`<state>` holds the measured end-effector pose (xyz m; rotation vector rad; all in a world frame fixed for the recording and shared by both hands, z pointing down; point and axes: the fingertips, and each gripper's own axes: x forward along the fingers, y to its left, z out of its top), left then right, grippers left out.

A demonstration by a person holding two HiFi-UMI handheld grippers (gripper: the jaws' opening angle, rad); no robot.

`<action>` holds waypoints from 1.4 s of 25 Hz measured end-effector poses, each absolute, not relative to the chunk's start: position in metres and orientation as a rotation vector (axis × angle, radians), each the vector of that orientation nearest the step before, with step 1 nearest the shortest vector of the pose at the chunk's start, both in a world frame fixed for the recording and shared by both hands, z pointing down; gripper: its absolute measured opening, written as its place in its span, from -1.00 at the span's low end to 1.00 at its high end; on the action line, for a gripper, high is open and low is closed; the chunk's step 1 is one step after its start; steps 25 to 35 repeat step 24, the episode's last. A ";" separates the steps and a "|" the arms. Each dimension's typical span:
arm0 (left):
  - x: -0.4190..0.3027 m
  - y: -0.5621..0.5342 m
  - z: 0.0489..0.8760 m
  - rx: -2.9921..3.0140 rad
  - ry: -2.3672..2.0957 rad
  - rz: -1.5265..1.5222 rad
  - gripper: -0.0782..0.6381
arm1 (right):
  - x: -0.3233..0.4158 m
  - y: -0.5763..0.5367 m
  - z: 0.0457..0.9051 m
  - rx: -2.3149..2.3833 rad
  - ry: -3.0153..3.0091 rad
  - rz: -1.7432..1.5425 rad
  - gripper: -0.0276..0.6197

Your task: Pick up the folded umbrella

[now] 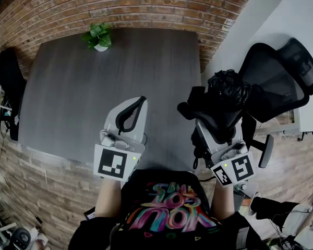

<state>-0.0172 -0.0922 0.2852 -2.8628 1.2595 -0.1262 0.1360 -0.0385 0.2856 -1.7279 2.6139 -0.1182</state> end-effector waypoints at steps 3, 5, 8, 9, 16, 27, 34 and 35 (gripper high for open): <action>-0.015 -0.092 0.285 -2.863 1.262 -0.124 -0.78 | 0.138 -0.038 0.286 -1.729 2.617 -0.116 -0.12; -0.015 -0.092 0.286 -2.864 1.264 -0.128 -0.78 | 0.140 -0.038 0.286 -1.730 2.615 -0.117 -0.12; -0.015 -0.092 0.285 -2.859 1.263 -0.127 -0.78 | 0.141 -0.039 0.287 -1.729 2.612 -0.122 -0.12; -0.015 -0.091 0.285 -2.860 1.266 -0.128 -0.78 | 0.141 -0.039 0.287 -1.729 2.612 -0.124 -0.12; -0.017 -0.090 0.287 -2.856 1.282 -0.140 -0.78 | 0.139 -0.038 0.289 -1.714 2.620 -0.135 -0.12; -0.012 -0.088 0.290 -2.848 1.275 -0.162 -0.78 | 0.143 -0.038 0.293 -1.701 2.637 -0.139 -0.12; -0.012 -0.088 0.290 -2.848 1.275 -0.162 -0.78 | 0.143 -0.038 0.293 -1.701 2.637 -0.139 -0.12; -0.012 -0.088 0.290 -2.848 1.275 -0.162 -0.78 | 0.143 -0.038 0.293 -1.701 2.637 -0.139 -0.12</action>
